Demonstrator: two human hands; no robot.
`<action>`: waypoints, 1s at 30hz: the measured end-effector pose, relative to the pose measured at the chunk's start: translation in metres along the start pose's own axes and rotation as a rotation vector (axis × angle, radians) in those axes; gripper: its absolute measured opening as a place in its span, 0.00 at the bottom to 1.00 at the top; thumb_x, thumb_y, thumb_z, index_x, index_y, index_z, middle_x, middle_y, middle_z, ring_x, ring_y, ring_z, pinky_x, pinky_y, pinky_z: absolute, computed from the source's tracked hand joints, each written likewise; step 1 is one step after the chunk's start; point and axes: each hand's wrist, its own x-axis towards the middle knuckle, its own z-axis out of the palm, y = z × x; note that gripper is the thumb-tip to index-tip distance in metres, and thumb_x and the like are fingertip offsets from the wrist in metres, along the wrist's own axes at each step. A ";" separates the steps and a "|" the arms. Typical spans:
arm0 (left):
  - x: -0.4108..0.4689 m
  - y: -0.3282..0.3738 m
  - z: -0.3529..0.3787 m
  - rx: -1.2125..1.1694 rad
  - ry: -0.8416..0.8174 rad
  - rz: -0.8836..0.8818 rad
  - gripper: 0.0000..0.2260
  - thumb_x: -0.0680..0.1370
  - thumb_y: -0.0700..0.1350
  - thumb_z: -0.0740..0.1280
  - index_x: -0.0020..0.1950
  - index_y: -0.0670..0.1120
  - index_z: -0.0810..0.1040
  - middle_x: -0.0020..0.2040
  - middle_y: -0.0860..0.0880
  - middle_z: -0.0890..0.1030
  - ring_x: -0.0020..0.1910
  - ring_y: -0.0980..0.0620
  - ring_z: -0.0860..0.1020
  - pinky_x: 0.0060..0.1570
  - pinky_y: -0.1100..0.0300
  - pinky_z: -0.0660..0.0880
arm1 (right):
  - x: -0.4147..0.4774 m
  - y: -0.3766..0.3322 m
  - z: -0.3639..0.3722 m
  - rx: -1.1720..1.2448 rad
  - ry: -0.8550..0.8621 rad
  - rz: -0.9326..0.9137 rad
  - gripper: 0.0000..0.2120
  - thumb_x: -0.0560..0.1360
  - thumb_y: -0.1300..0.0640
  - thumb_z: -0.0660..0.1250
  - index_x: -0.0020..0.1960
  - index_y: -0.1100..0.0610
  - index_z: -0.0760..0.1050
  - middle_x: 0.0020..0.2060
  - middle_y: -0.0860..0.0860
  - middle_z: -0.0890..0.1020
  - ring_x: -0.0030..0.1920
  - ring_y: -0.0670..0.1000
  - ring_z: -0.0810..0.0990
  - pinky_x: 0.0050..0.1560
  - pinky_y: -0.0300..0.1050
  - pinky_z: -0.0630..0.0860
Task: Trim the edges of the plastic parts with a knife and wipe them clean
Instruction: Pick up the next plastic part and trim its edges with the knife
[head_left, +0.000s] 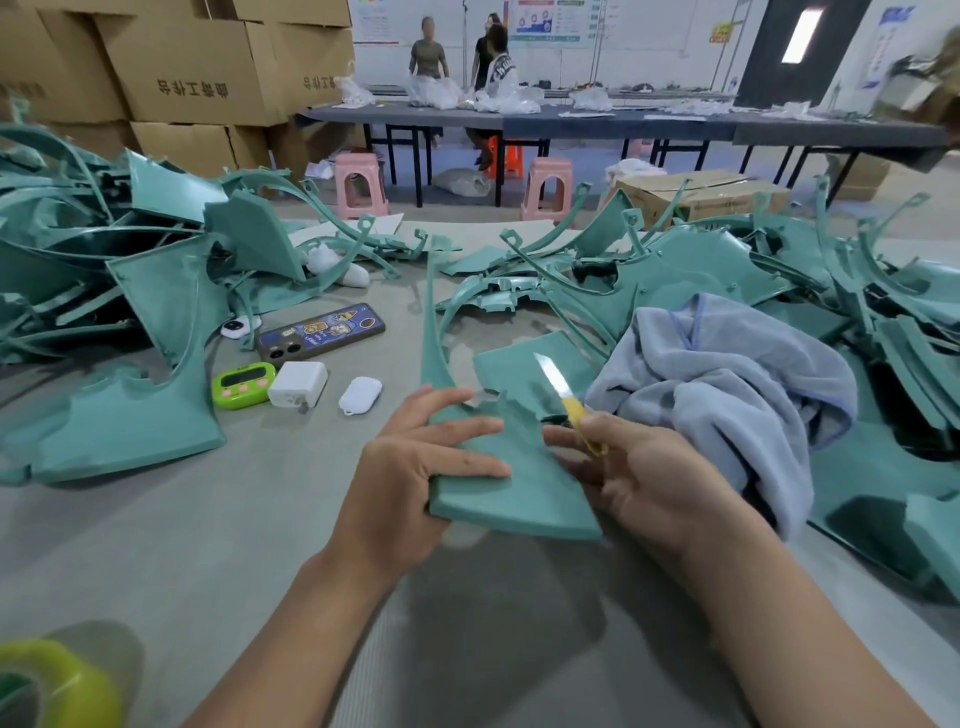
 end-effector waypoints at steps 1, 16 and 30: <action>-0.001 -0.001 0.000 0.030 0.022 0.007 0.14 0.72 0.39 0.69 0.52 0.52 0.88 0.64 0.55 0.82 0.71 0.53 0.73 0.72 0.49 0.67 | -0.003 0.001 0.002 -0.030 -0.042 -0.019 0.02 0.72 0.63 0.70 0.45 0.60 0.79 0.44 0.58 0.83 0.42 0.53 0.78 0.49 0.47 0.74; 0.005 -0.011 0.013 -0.801 0.135 -0.919 0.11 0.81 0.34 0.64 0.59 0.42 0.82 0.52 0.44 0.87 0.51 0.44 0.86 0.48 0.53 0.82 | 0.006 0.025 0.010 -0.331 0.137 -0.453 0.15 0.76 0.68 0.72 0.32 0.57 0.79 0.33 0.56 0.83 0.37 0.53 0.80 0.42 0.44 0.79; 0.001 -0.007 0.012 -0.259 0.289 -0.637 0.05 0.74 0.49 0.65 0.47 0.51 0.79 0.38 0.56 0.84 0.35 0.56 0.80 0.34 0.63 0.73 | 0.008 0.031 0.019 -0.783 0.368 -0.627 0.15 0.79 0.53 0.68 0.36 0.59 0.73 0.26 0.54 0.80 0.25 0.48 0.73 0.33 0.50 0.73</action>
